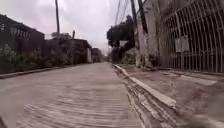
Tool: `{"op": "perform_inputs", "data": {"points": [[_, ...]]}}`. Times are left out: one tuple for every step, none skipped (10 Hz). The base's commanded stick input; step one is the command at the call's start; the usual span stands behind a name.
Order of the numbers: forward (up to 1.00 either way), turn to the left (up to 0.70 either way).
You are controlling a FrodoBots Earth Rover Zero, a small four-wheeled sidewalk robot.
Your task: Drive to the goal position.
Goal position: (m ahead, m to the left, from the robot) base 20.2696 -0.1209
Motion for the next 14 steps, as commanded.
{"op": "perform_inputs", "data": {"points": [[1.00,0.00],[1.00,0.00],[1.00,0.00],[1.00,0.00],[1.00,0.00],[1.00,0.00],[1.00,0.00],[1.00,0.00],[1.00,0.00],[1.00,0.00],[1.00,0.00],[1.00,0.02],[1.00,0.02],[1.00,0.02]]}}
